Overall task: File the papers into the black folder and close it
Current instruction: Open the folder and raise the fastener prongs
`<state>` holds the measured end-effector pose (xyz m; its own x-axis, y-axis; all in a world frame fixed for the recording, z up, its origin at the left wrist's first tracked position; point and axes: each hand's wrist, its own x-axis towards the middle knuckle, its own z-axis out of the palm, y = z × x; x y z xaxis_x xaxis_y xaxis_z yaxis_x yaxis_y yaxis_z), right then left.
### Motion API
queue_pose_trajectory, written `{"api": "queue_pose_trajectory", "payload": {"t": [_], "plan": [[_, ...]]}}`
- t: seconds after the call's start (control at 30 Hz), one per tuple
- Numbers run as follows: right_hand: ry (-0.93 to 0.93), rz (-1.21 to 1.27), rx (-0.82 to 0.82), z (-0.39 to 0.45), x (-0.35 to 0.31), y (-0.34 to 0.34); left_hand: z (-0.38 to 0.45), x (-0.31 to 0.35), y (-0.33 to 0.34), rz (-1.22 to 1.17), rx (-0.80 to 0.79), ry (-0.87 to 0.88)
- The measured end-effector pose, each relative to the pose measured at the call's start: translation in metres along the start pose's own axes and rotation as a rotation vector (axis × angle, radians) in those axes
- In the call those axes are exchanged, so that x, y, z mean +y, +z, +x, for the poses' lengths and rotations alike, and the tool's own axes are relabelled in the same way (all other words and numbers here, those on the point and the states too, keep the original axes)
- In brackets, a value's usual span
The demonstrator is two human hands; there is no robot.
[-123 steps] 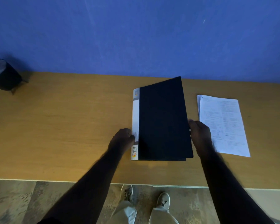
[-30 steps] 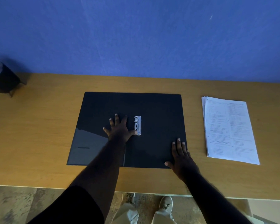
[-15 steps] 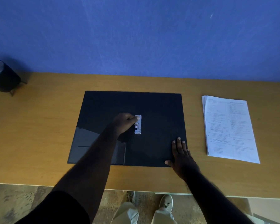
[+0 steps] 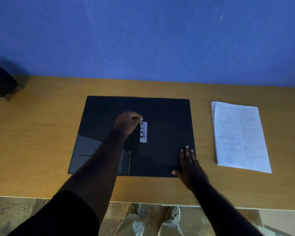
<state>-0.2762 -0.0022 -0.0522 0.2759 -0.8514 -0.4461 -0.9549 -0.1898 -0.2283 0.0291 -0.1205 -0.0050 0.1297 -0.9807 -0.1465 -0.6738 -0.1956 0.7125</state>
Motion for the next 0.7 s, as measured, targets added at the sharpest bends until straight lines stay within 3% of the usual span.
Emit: {"api": "queue_pose_trajectory", "payload": {"t": [0.2,0.7], "plan": [[0.001,-0.026,-0.011,0.0,0.0,0.001,0.02,0.006,0.008,0.057,0.02,-0.071],[-0.005,0.008,0.01,0.0,0.001,0.001,0.016,0.015,0.012,-0.12,-0.018,-0.259]]}}
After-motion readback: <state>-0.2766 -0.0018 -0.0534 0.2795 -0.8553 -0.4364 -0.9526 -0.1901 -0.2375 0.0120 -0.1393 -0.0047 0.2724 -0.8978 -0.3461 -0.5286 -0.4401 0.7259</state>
